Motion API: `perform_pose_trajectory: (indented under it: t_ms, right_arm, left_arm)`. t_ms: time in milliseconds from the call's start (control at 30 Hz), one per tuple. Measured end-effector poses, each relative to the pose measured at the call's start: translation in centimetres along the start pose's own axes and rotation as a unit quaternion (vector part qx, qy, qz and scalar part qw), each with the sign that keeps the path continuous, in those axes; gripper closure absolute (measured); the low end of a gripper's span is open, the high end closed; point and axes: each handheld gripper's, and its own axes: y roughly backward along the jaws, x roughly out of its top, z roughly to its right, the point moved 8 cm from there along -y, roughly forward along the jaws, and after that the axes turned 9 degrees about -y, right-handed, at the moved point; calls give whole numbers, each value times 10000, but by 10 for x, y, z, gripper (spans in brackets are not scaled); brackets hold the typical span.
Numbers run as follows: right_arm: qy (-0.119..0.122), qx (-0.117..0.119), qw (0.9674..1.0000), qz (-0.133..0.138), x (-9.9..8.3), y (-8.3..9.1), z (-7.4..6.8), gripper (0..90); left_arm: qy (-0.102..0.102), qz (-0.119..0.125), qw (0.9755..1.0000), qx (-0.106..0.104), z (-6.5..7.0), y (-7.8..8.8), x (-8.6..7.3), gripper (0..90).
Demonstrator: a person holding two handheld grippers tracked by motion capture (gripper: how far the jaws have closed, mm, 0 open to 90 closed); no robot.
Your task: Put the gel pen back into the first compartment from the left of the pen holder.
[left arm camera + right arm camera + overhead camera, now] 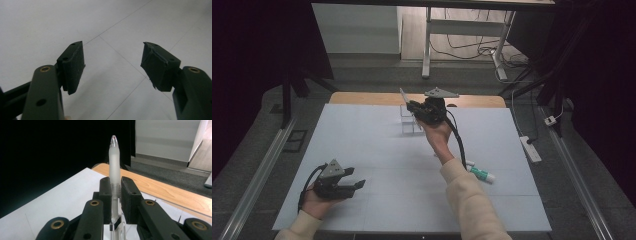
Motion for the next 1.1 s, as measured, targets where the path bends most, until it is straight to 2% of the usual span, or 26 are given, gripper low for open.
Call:
perform_pose_trajectory:
  t_ms: [467,867,1100]
  right_arm:
    - [-114,-74,9998,162,14,-17,7,791]
    - [94,-105,9997,184,23,-27,3,791]
    - [87,-163,9997,185,26,-37,9,791]
  left_arm:
    - [-2,18,10000,-14,0,0,0,349]
    - [-5,30,10000,-6,0,0,1,349]
    - [-1,39,10000,-5,-1,1,1,349]
